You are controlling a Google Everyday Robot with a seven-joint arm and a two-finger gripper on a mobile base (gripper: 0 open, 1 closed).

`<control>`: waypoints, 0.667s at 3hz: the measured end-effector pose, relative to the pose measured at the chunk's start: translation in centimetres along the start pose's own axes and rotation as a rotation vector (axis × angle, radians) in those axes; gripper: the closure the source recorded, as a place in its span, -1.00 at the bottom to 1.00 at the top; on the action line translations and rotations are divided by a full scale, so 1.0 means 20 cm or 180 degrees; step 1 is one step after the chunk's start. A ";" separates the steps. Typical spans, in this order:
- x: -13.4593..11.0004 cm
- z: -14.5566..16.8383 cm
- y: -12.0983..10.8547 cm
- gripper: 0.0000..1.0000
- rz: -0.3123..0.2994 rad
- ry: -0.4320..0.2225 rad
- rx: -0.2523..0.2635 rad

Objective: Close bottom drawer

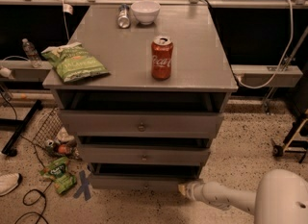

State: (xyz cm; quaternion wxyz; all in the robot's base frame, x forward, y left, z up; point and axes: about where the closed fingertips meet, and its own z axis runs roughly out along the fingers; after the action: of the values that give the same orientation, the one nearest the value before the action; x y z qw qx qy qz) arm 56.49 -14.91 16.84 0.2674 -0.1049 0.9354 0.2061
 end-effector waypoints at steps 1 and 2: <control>-0.03 0.00 -0.01 1.00 -0.0016 -0.0023 0.0017; -0.08 0.01 -0.02 1.00 -0.0057 -0.0053 0.0030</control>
Offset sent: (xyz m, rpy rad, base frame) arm 0.0312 -0.0033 0.0127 -0.0233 -0.0494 0.0067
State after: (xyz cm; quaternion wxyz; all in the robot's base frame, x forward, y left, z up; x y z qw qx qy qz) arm 58.02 -14.94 17.37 0.2775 -0.1103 0.9331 0.2002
